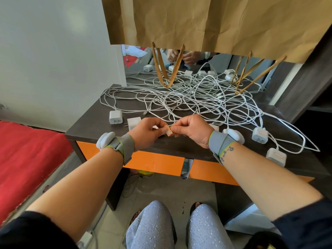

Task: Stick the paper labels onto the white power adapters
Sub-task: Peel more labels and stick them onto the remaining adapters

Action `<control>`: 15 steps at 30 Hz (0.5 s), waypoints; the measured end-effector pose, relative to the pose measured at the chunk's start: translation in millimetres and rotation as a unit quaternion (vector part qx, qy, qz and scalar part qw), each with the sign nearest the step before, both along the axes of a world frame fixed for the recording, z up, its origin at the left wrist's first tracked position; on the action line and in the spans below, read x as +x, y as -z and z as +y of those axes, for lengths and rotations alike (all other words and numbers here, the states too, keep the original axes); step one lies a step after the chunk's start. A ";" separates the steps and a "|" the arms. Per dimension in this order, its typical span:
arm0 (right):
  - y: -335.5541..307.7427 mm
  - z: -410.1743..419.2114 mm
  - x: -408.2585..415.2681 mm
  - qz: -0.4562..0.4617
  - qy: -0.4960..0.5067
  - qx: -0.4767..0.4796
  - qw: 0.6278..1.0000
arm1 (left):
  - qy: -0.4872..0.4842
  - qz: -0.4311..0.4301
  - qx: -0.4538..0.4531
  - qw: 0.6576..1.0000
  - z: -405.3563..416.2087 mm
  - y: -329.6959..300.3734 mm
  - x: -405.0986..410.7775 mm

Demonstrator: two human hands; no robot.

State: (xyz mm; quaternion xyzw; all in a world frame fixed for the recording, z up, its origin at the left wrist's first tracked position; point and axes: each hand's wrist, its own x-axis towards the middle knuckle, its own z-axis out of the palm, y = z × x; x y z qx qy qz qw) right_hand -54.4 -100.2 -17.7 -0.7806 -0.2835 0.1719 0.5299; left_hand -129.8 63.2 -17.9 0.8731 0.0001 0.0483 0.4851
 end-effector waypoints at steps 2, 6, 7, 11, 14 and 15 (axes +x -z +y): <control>-0.7 -0.1 -0.1 0.001 -0.002 -0.003 1.000 | 0.003 -0.003 -0.002 1.000 -0.3 0.3 0.3; -2.5 0.5 0.2 -0.014 0.002 -0.015 1.000 | 0.012 -0.010 0.012 1.000 -0.5 -0.9 1.0; -3.0 0.8 0.3 -0.023 -0.001 -0.022 0.999 | 0.017 -0.010 0.022 1.000 -0.2 -1.4 1.2; -4.9 0.7 0.1 -0.036 -0.006 -0.027 0.999 | 0.023 -0.008 0.033 0.999 1.0 -1.2 2.6; -6.0 0.5 0.4 -0.037 -0.009 -0.028 0.999 | 0.022 -0.008 0.027 0.999 1.6 -1.6 2.3; -6.0 0.5 0.5 -0.037 -0.009 -0.029 0.999 | 0.023 -0.009 0.033 0.999 1.8 -1.7 2.3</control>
